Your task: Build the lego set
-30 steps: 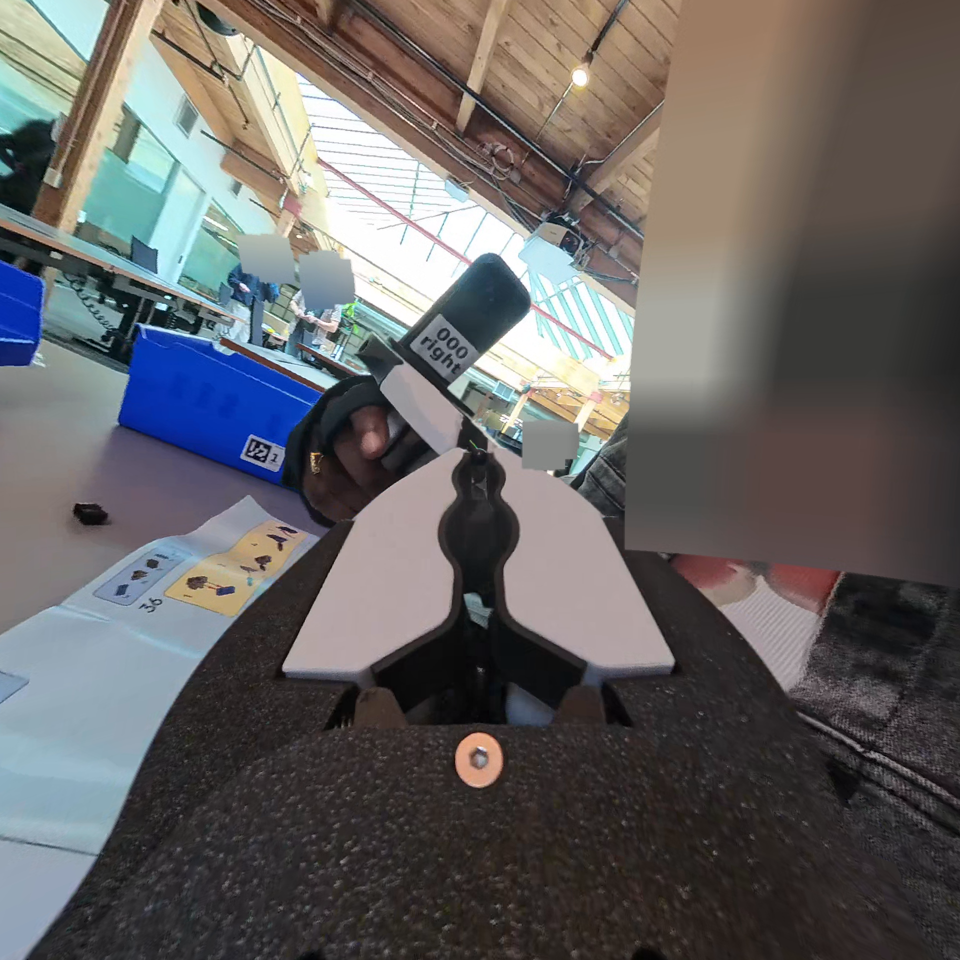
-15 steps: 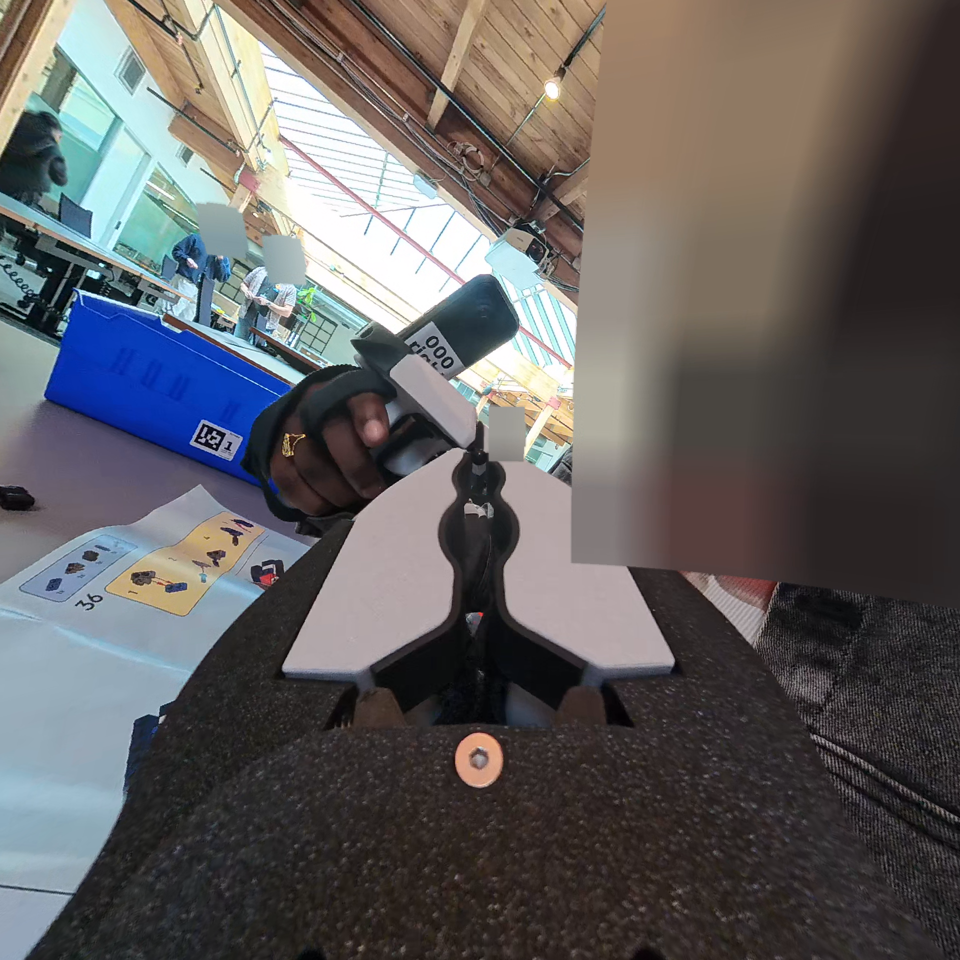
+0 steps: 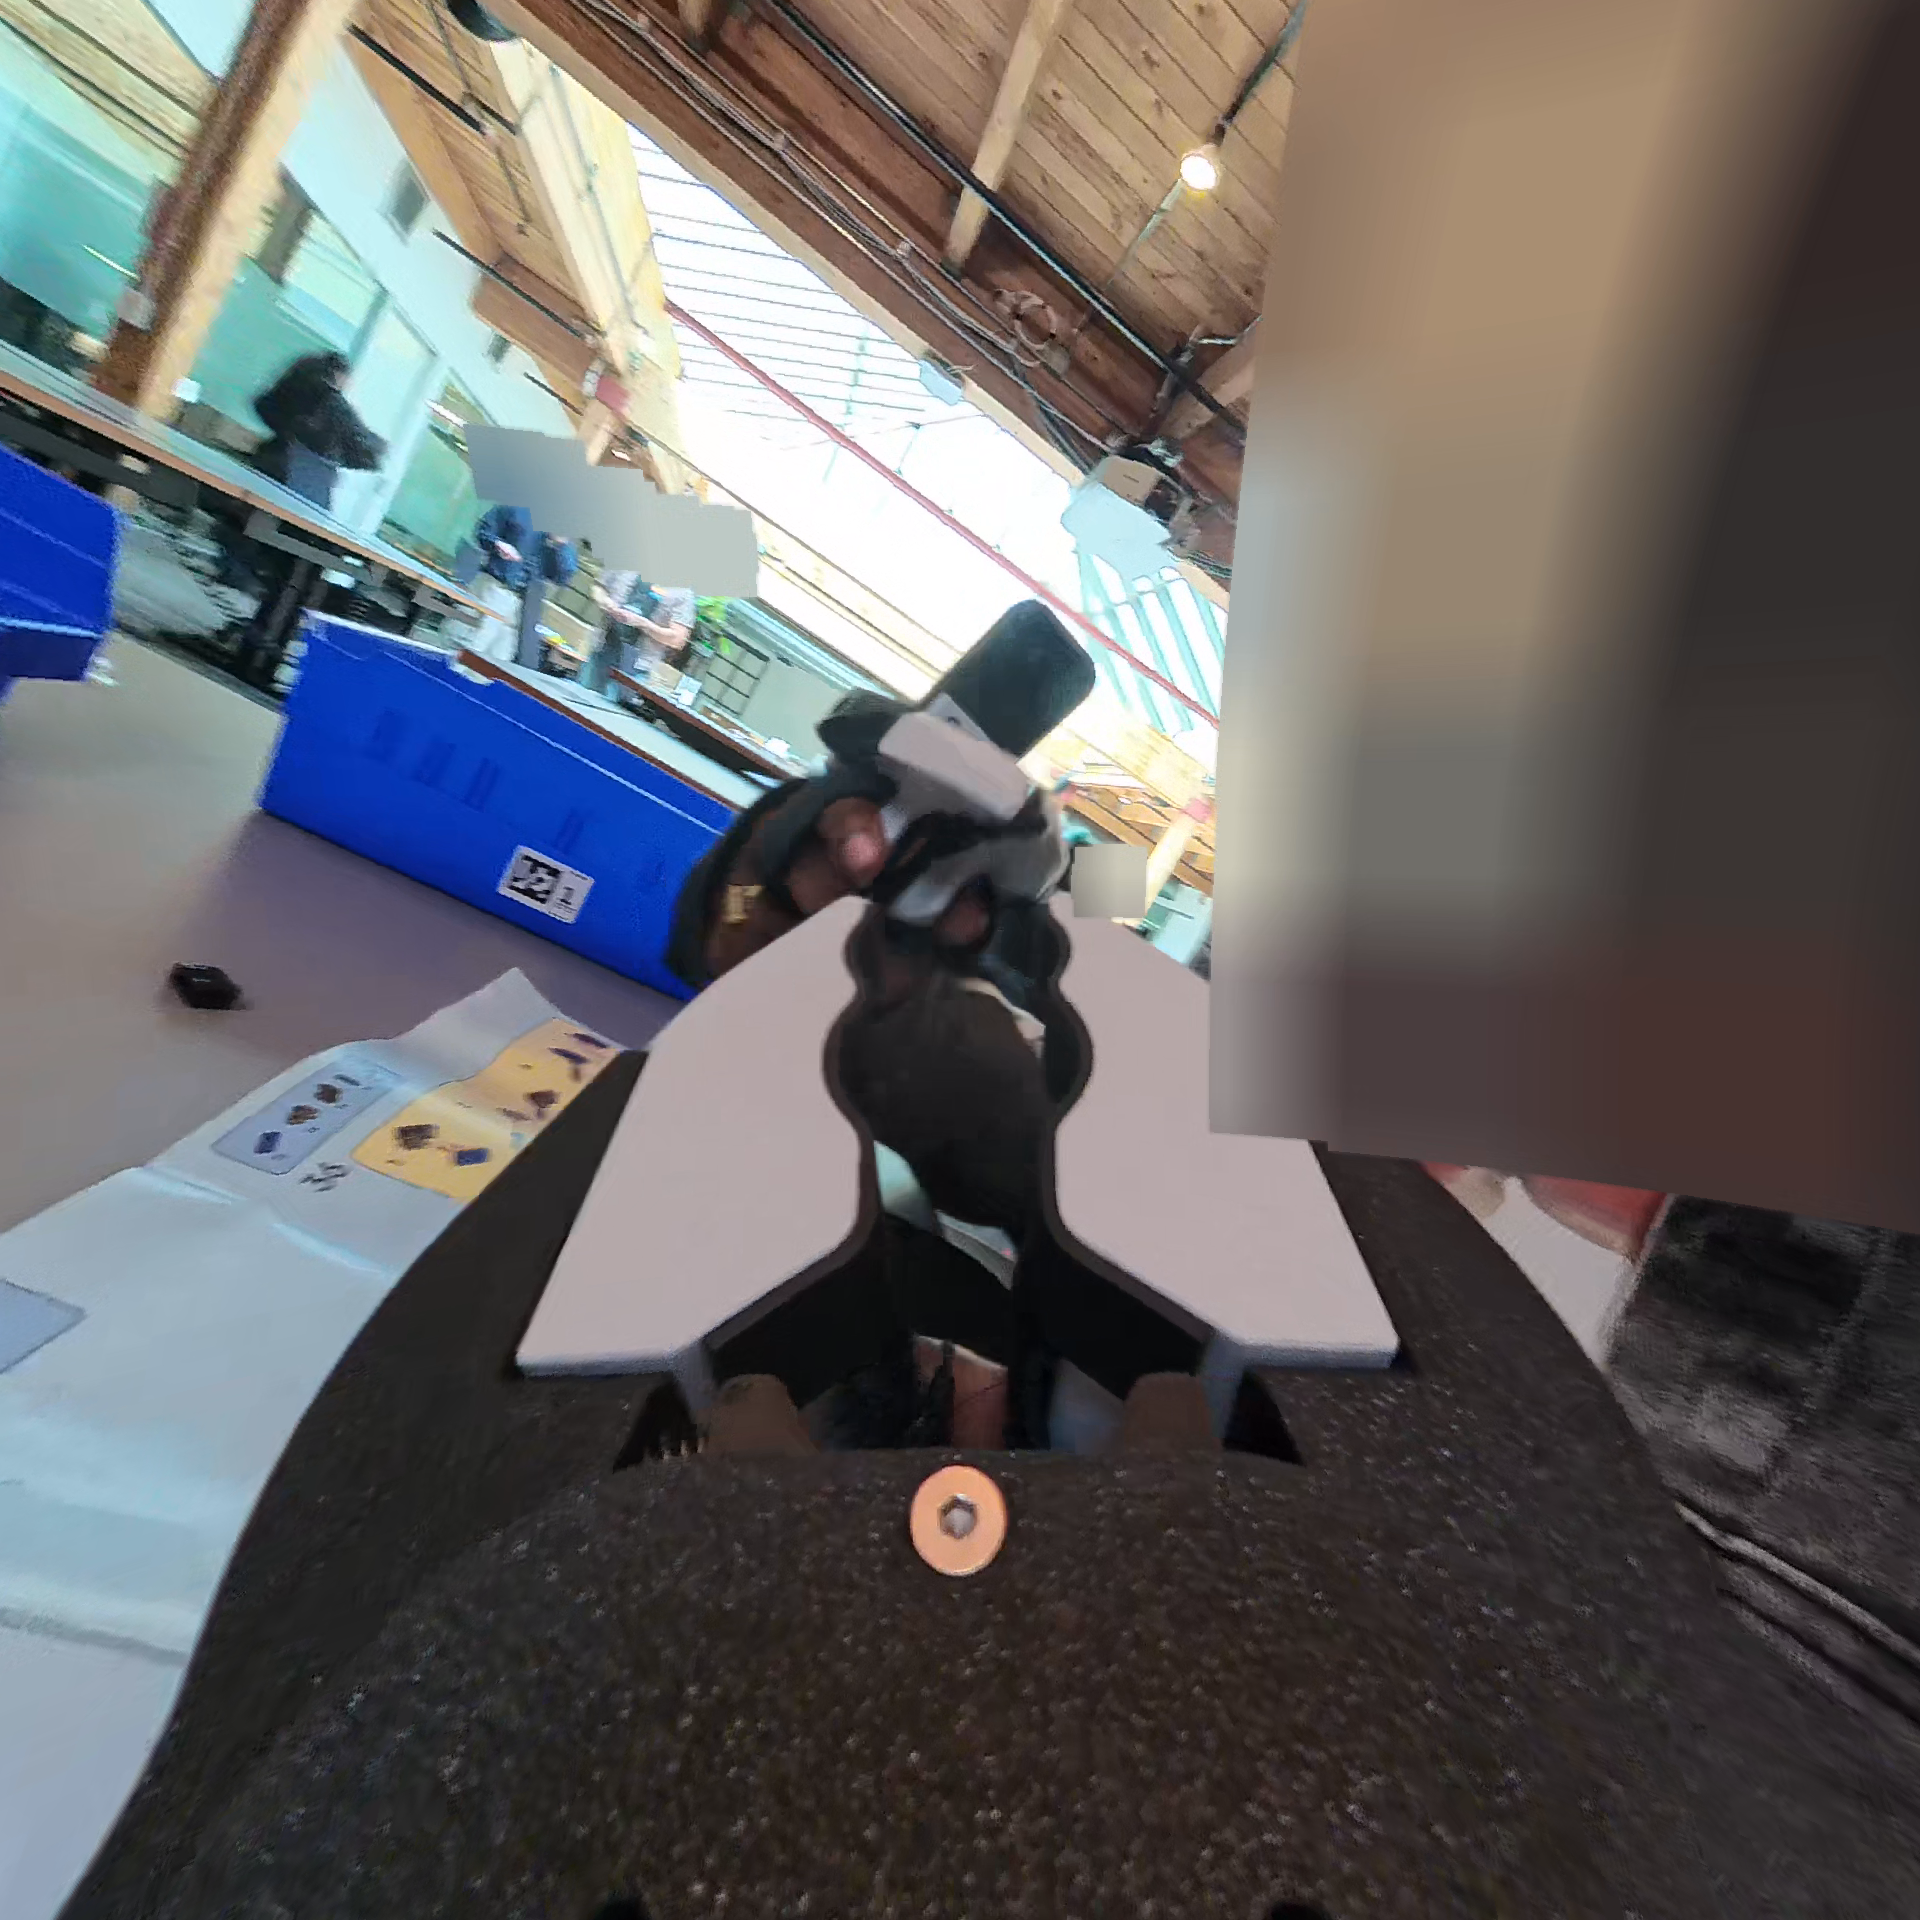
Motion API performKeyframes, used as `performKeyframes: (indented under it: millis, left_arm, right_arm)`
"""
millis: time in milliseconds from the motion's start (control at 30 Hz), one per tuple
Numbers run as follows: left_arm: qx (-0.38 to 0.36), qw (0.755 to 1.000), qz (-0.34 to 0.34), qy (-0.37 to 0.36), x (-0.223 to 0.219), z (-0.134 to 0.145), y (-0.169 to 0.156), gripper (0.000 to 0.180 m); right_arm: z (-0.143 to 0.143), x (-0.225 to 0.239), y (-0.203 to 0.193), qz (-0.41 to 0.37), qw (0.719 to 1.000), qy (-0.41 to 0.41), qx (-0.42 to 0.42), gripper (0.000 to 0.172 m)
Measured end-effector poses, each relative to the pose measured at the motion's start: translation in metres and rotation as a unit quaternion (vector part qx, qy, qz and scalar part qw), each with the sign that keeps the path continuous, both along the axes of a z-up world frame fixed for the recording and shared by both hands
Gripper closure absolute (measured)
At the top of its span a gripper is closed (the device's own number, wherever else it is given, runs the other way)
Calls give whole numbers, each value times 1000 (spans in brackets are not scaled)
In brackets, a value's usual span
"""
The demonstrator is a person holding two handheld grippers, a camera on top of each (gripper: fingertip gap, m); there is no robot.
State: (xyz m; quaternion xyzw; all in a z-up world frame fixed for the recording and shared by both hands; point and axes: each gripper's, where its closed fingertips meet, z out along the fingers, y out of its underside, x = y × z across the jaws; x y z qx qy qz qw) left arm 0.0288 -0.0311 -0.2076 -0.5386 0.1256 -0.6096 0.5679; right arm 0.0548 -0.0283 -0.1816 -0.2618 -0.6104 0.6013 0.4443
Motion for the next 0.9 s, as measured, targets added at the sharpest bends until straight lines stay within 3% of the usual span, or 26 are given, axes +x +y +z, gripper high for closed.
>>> performKeyframes:
  millis: [67,133,233,333,433,500,567,600,733,900]
  left_arm:
    - [-7,999,43,12,-7,-3,9,145]
    - [-13,997,74,33,-9,-8,16,143]
    - [-26,991,94,90,-3,-19,23,135]
    - [-13,980,134,145,-5,-20,27,130]
    - [22,953,260,152,-34,1,33,120]
    - [56,939,334,58,-64,35,23,118]
    - [83,935,342,-50,-85,64,4,123]
    - [84,934,340,-68,-90,69,-2,124]
    - [78,918,389,-9,-98,68,-17,123]
    - [122,875,464,-60,-129,96,-69,124]
  right_arm:
    - [21,29,30,-37,993,53,-100,169]
    - [22,55,66,-110,979,85,-153,169]
    - [-4,83,115,-260,953,83,-132,169]
    - [-9,112,141,-327,927,120,-141,169]
    - [9,132,141,-328,918,177,-133,169]
    - [15,138,137,-303,918,201,-156,169]
    - [18,143,134,-279,917,220,-180,169]
    - [19,144,132,-275,917,223,-182,169]
    - [27,152,127,-246,916,250,-198,169]
    - [38,178,124,-223,903,291,-223,169]
